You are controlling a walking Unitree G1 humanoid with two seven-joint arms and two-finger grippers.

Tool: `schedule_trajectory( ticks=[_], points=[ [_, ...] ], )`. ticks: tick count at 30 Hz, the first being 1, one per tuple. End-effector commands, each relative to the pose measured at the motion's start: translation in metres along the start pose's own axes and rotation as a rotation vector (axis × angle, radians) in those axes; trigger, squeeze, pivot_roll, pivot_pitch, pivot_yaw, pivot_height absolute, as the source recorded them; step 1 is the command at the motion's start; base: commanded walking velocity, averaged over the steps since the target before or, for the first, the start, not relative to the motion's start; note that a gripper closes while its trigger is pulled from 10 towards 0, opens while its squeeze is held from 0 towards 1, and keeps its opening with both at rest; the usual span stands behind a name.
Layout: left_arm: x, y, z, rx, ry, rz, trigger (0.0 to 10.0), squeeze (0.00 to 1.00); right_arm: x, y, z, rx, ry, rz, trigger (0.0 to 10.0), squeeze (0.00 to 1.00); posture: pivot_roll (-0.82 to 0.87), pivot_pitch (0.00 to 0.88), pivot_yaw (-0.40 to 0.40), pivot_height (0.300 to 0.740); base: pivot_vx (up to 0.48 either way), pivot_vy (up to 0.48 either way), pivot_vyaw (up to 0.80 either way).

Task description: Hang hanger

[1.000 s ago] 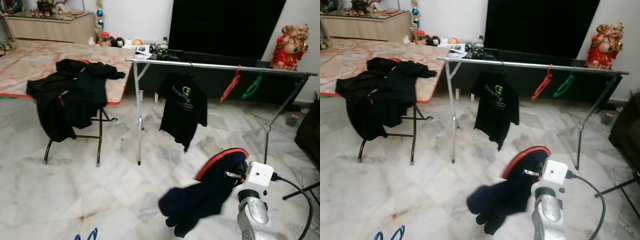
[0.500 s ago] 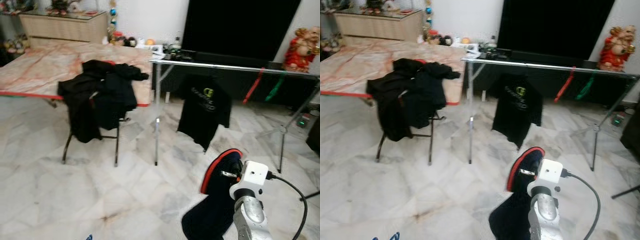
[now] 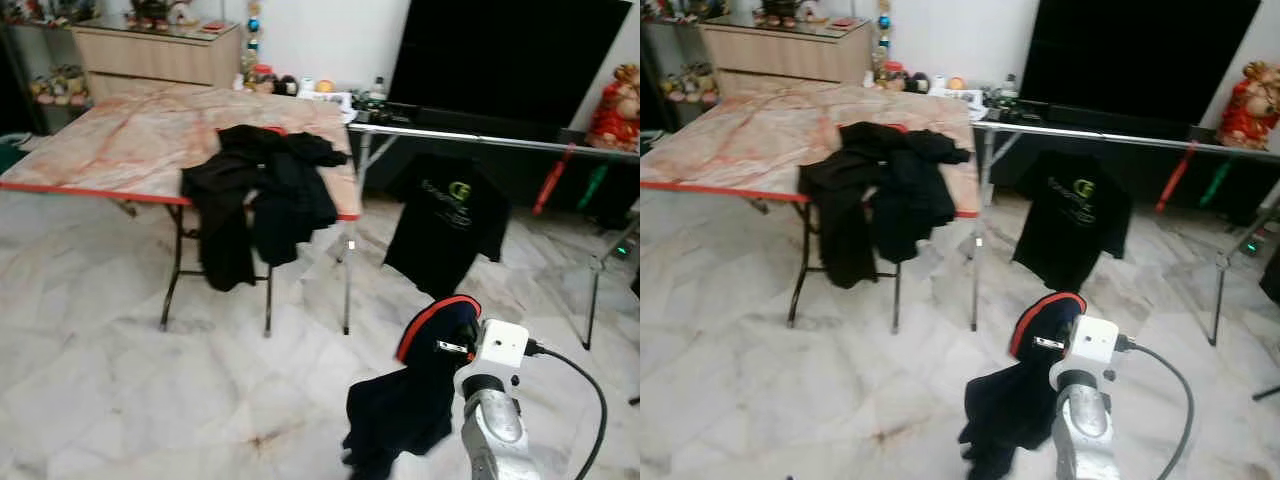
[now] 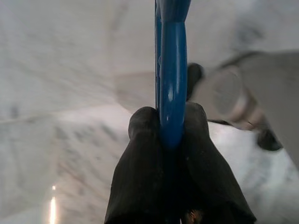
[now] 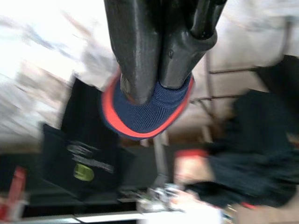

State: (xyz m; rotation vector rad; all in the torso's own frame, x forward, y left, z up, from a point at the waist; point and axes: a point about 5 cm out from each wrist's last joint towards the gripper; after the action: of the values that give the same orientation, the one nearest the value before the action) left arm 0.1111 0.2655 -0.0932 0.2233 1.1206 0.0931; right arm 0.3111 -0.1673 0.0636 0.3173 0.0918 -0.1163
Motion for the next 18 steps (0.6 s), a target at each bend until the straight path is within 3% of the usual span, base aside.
schedule_trajectory(
  ticks=[1,15,18],
  points=[
    [0.001,-0.008,0.002,-0.012,-0.008,-0.023,10.0,0.00,0.003,-0.008,0.014,-0.012,-0.055,-0.018,10.0,0.00,0.19,0.000,-0.113,0.740,0.000,0.476,0.00],
    [0.001,-0.005,0.007,-0.020,-0.030,-0.016,10.0,0.00,0.004,-0.005,0.015,-0.010,-0.059,-0.019,10.0,0.00,0.18,0.000,-0.107,0.740,0.000,0.476,0.00],
    [0.002,-0.008,0.011,-0.010,-0.045,-0.012,10.0,0.00,0.005,-0.007,0.017,-0.010,-0.063,-0.027,10.0,0.00,0.18,0.000,-0.114,0.740,0.000,0.000,0.00]
  ],
)
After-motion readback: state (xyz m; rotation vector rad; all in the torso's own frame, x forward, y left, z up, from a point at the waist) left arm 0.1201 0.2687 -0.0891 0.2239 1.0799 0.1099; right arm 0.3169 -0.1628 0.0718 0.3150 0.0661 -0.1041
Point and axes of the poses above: a point about 5 cm out from each wrist's last joint towards the gripper, its own x axis pointing out of the wrist towards the gripper, its own z axis along the axis of the wrist's last joint, y = z × x, and after that the axes turned 11 degrees about x, right-handed
